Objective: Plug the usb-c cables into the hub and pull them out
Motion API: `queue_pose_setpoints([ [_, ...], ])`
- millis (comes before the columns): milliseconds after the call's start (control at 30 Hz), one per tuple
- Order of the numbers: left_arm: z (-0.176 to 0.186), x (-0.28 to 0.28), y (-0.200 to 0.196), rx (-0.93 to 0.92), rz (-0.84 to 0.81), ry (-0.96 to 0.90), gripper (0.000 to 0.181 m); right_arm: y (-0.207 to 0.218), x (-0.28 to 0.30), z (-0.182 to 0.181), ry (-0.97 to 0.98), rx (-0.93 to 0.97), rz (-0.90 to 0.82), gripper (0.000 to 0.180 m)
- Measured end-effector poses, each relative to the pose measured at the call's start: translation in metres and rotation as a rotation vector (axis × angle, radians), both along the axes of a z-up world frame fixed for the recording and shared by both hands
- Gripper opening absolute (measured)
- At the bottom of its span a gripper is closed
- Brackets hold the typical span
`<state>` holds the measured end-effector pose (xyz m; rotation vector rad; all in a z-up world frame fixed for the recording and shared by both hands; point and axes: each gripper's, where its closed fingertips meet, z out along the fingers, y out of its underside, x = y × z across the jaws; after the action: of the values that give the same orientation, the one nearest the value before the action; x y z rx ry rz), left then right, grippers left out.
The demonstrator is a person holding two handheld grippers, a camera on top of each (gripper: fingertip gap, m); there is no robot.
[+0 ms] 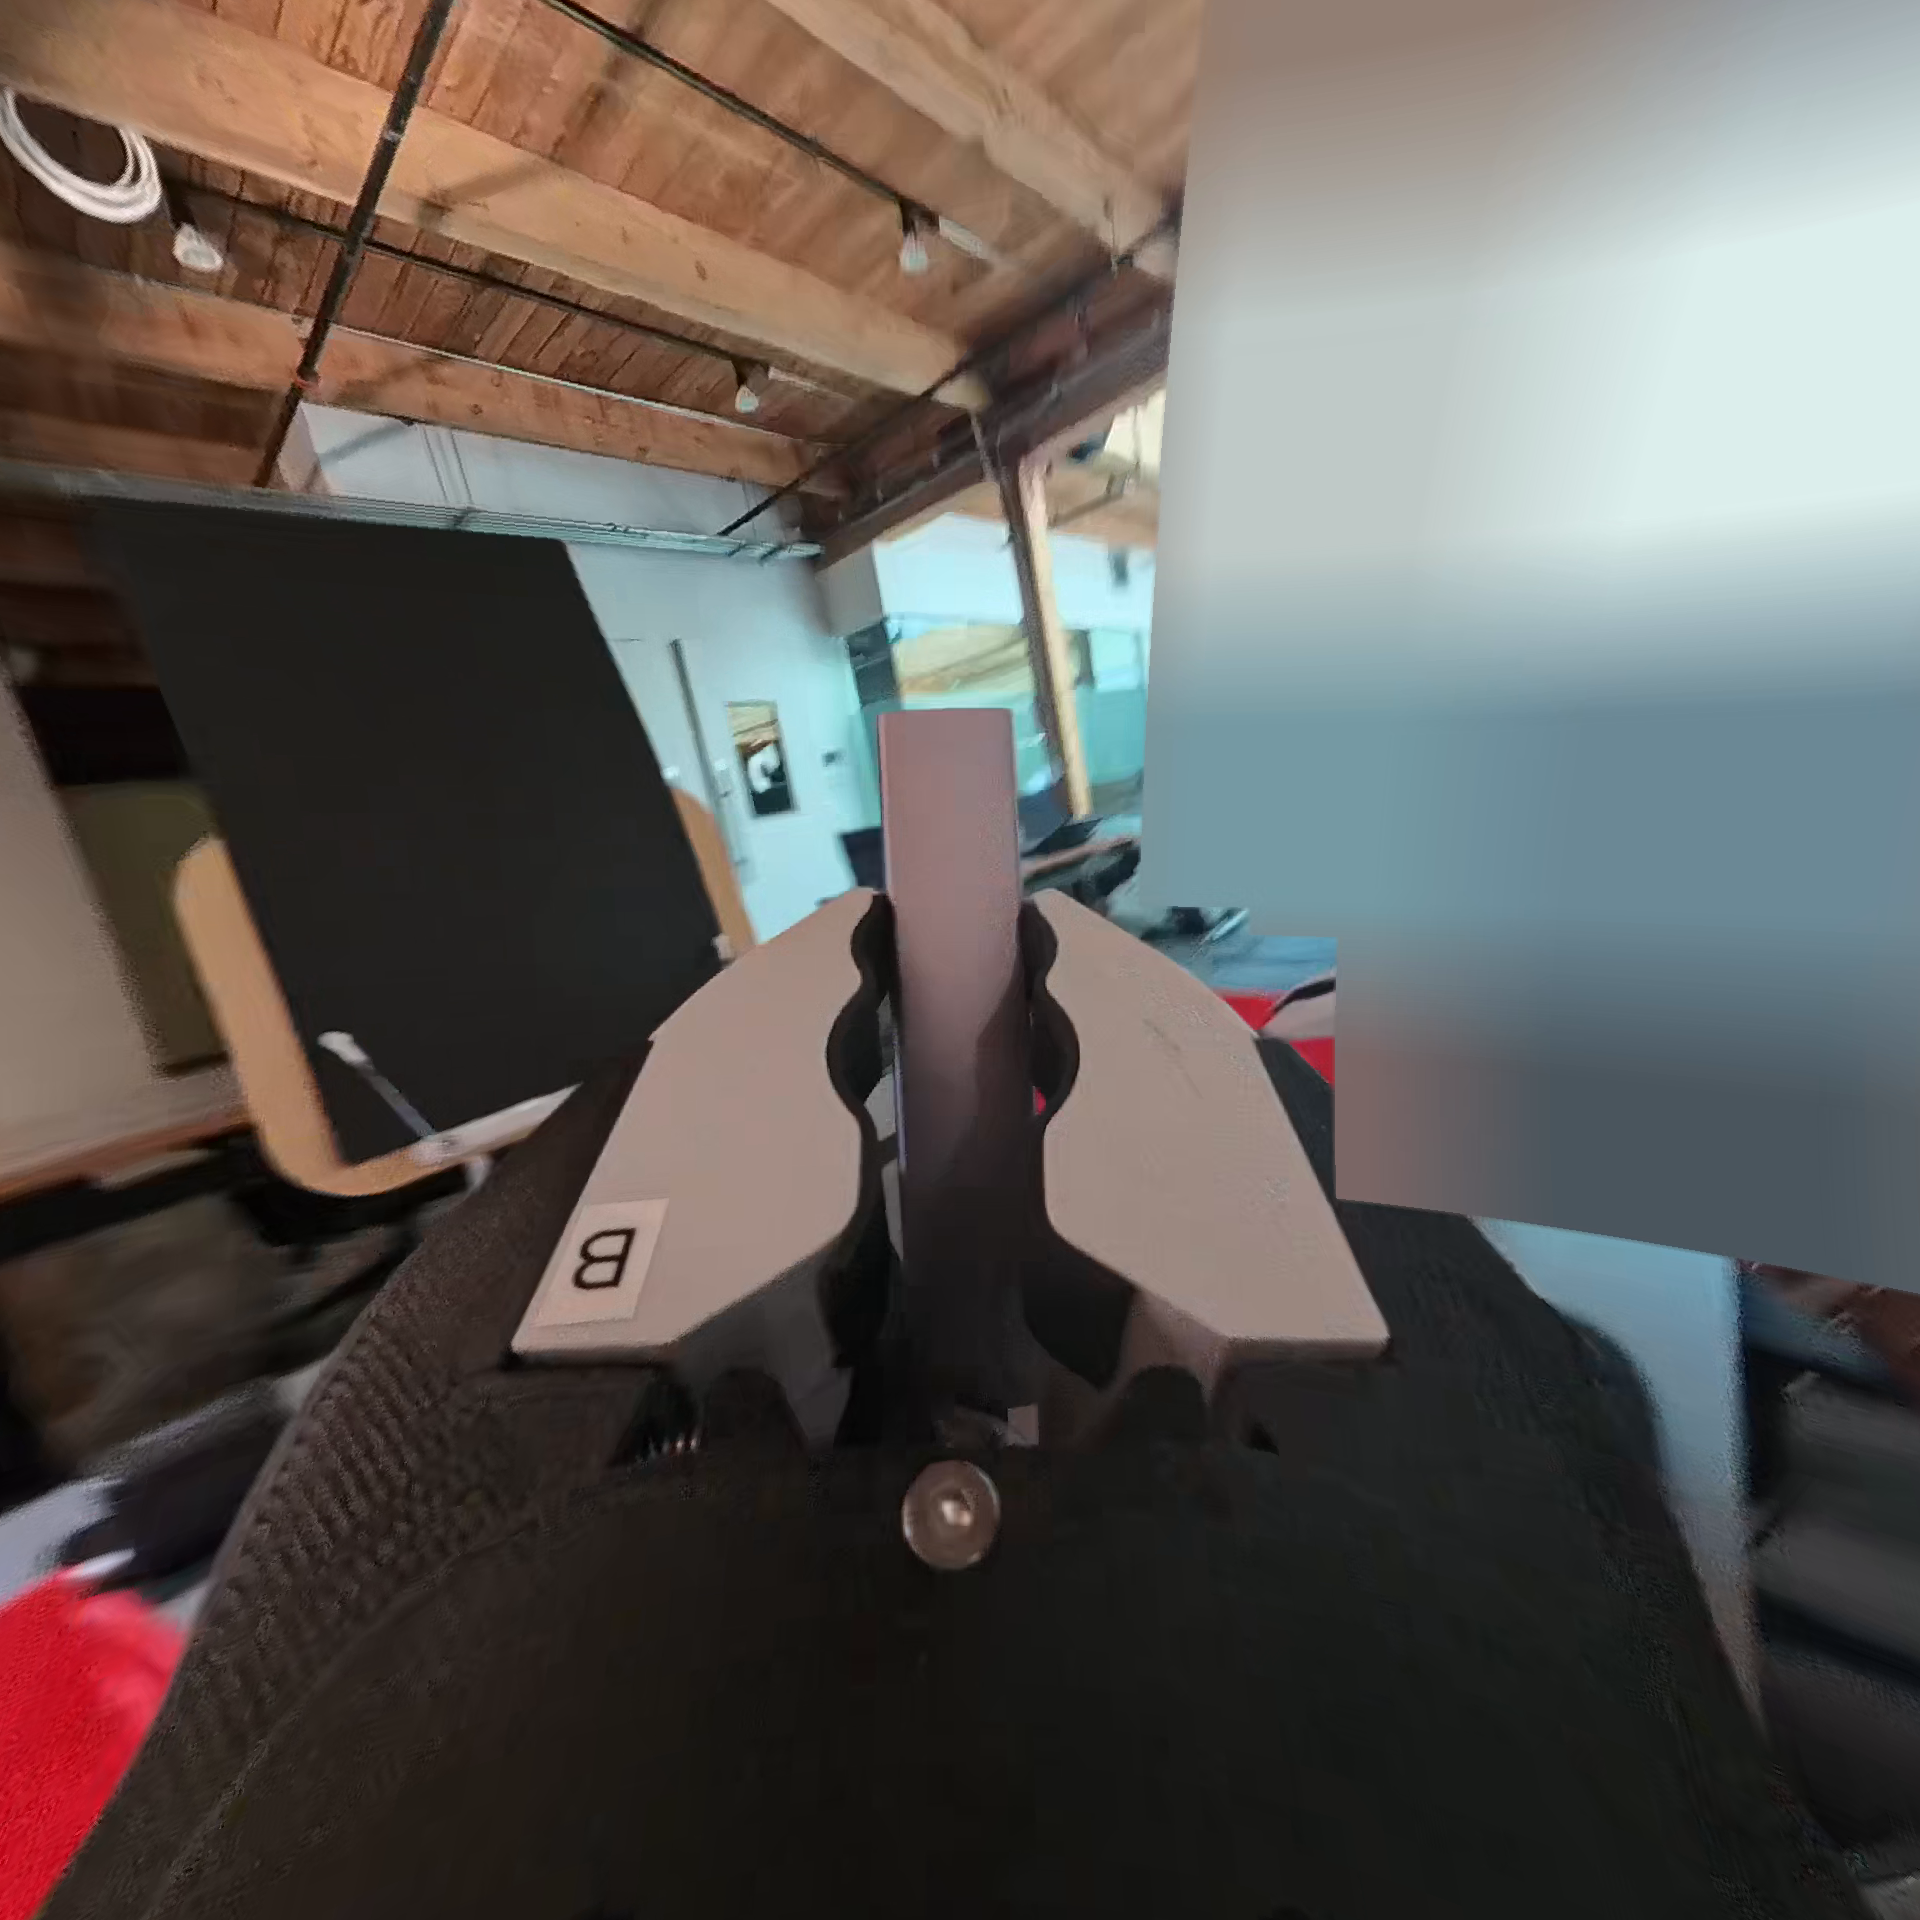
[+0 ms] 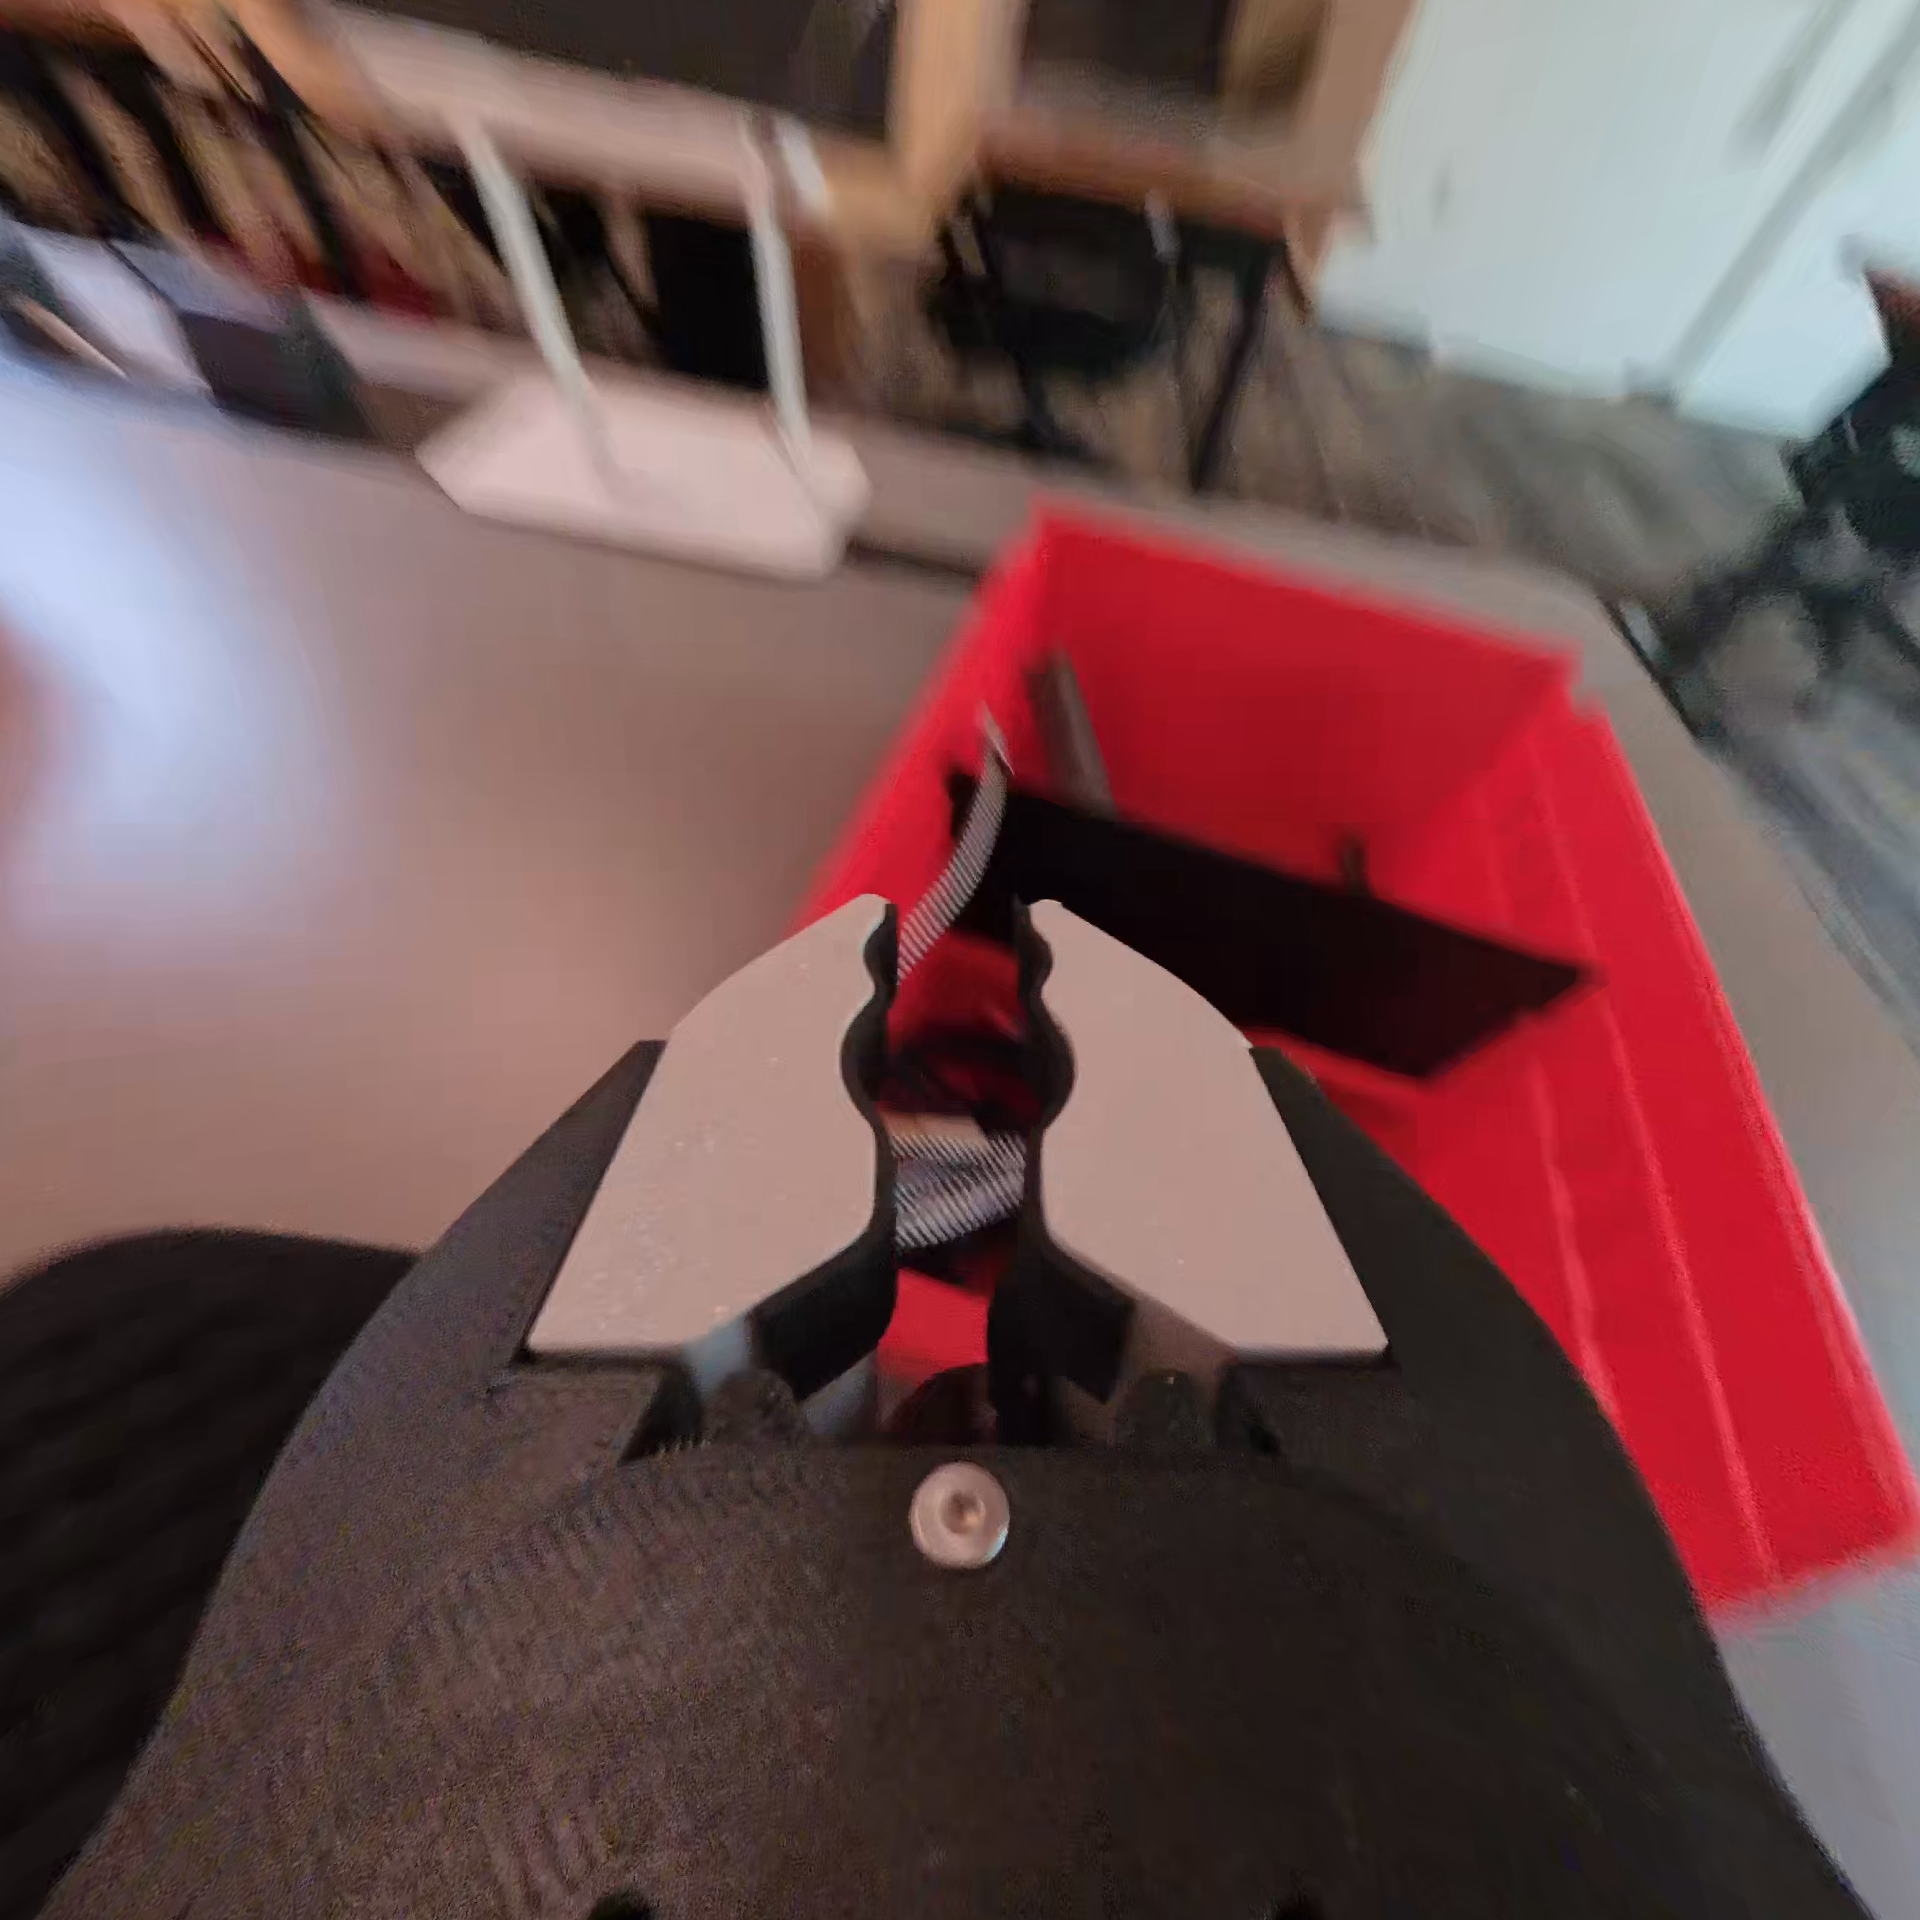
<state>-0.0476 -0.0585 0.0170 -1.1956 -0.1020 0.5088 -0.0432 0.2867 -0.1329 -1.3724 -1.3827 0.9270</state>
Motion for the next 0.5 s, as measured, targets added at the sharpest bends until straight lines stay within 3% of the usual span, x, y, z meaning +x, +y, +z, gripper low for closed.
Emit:
queue_pose_setpoints([
  [167, 0.018, -0.001, -0.015, 0.347, -0.302, -0.207, 0.024, -0.128, 0.013, 0.088, 0.45, -0.08, 0.507, 0.037],
  [333, 0.027, 0.0, -0.024, 0.517, -0.42, -0.259, 0.024, -0.285, 0.051, 0.094, 0.485, 0.008, 1.035, 0.039],
  [400, 0.029, 0.002, -0.024, 0.54, -0.443, -0.264, 0.023, -0.326, 0.054, 0.079, 0.435, 0.124, 1.093, 0.039],
  [500, 0.032, 0.008, -0.023, 0.542, -0.467, -0.262, 0.024, -0.348, 0.036, 0.055, 0.41, 0.395, 0.993, 0.038],
])
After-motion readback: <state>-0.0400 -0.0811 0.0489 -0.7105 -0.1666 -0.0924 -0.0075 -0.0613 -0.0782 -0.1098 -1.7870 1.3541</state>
